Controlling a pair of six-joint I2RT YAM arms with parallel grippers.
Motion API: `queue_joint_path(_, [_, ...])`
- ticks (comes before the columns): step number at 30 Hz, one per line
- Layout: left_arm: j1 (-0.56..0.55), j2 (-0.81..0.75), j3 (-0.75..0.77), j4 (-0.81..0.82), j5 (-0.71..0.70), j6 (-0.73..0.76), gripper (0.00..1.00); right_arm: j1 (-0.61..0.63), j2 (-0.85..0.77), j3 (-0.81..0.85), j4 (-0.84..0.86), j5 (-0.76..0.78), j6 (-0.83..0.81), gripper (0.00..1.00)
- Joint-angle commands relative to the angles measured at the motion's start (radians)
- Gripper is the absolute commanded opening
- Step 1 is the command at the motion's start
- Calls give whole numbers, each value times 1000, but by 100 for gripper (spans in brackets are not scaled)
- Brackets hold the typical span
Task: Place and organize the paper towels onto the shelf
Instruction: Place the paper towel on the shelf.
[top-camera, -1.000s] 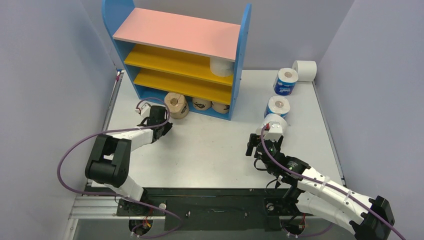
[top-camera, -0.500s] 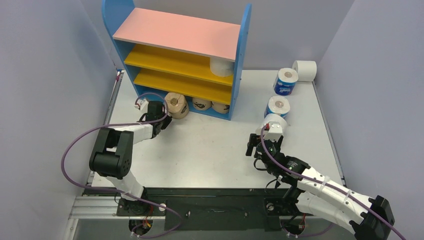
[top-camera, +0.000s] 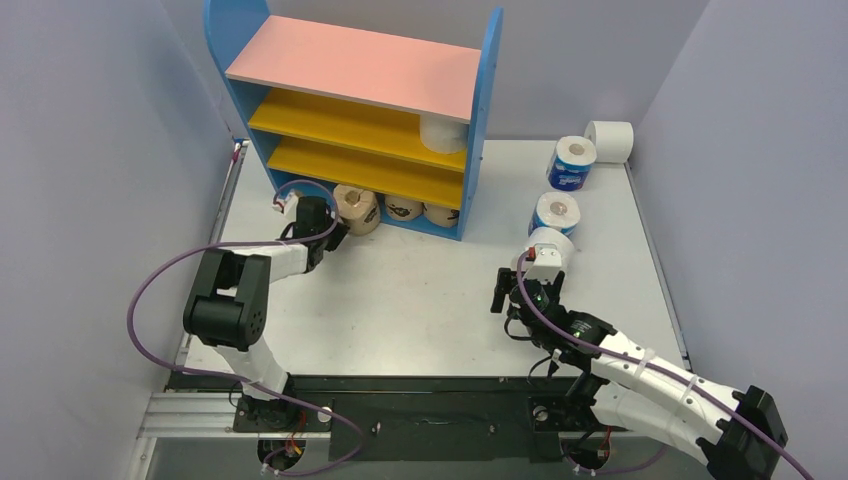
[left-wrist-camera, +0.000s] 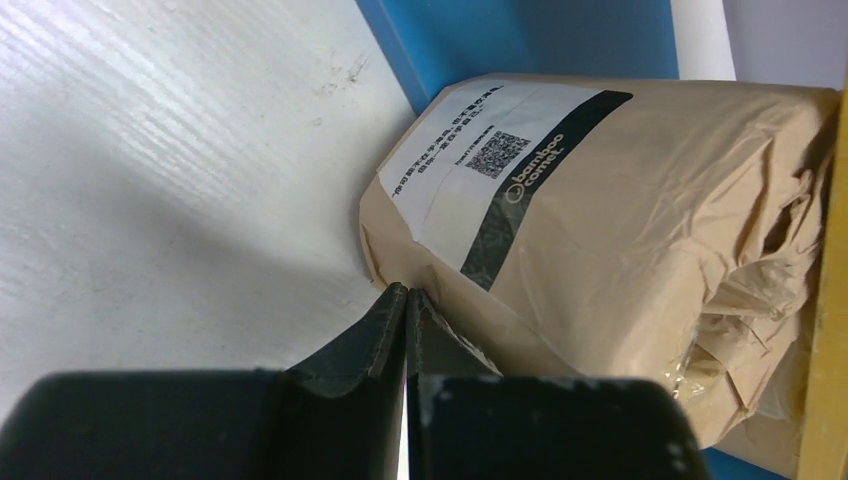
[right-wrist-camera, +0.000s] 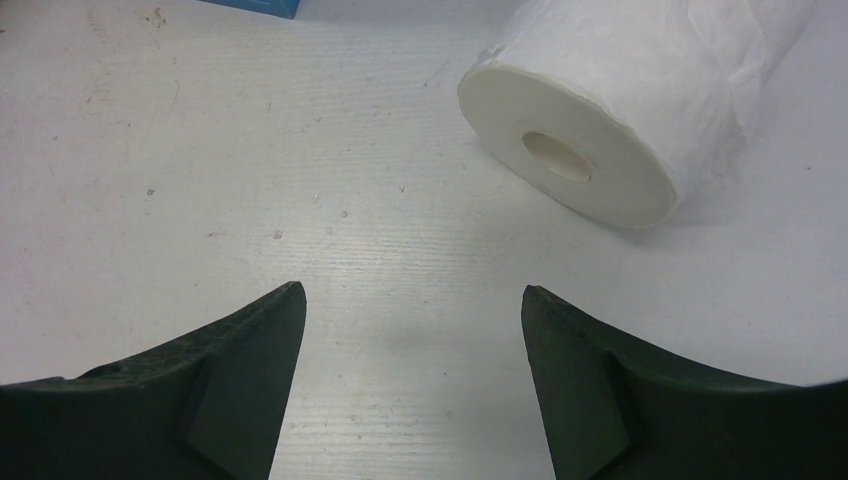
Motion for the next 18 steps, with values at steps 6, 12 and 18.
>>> queue_joint_path(6, [5,21,87,102,23,-16,0,-5,18,16,23,33,-13,74])
queue_joint_path(12, [5,44,119,99,20,-7,0,-5,19,17,20,34,-14,74])
queue_joint_path(18, [13,46,115,95,20,-8,0,-6,24,19,19,36,-14,74])
